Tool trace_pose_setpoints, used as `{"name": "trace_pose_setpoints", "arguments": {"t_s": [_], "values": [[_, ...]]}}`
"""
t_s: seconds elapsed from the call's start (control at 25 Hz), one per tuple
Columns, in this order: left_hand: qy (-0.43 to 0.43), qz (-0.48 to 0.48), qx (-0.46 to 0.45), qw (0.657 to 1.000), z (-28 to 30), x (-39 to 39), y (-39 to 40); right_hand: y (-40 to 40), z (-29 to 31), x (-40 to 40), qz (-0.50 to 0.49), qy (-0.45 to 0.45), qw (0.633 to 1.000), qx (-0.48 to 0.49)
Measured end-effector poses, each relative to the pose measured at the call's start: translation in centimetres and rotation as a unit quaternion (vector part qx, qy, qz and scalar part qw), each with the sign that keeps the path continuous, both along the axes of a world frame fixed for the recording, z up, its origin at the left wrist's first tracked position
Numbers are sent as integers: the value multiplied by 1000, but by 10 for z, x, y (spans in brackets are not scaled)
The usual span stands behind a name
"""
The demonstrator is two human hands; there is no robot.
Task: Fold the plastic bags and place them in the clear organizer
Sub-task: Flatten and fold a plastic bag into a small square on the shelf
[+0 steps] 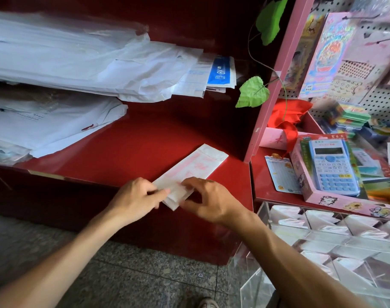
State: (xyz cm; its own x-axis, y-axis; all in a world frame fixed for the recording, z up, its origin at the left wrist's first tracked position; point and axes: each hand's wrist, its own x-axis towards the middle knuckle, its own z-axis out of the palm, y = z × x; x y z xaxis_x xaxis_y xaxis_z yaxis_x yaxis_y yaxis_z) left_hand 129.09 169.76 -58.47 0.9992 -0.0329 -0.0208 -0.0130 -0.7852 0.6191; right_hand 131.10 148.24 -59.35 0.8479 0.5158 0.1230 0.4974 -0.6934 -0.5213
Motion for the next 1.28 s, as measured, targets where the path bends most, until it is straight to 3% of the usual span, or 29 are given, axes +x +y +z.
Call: {"name": "trace_pose_setpoints", "arguments": {"t_s": [0.08,0.12,0.24,0.32,0.44,0.56,0.84,1.08,1.28], "values": [[-164,-44,47,984,-5,4,8,3,-2,-1,12,-43,995,-85],[-189,-91,58,976,-9,6,11,4,-2,-1,13,-58,992,-112],[-141,-188,155,960,-33,12,18,2,-4,0,2,-73,986,-147],[-181,-177,174,952,-45,13,16,-2,-2,-2,-6,-66,984,-168],[-227,-153,147,951,-45,12,3,0,-2,-6,-4,-70,985,-160],[-220,-158,85,959,-41,11,-10,0,-8,-6,5,-97,986,-134],[-269,-108,78,954,-46,12,-8,-12,-14,4,-44,-77,994,59],[-182,-15,-28,983,-28,8,-9,-24,-7,8,-79,5,990,119],[-142,-9,-104,984,-28,12,-15,-24,-9,13,-154,28,979,129]]}}
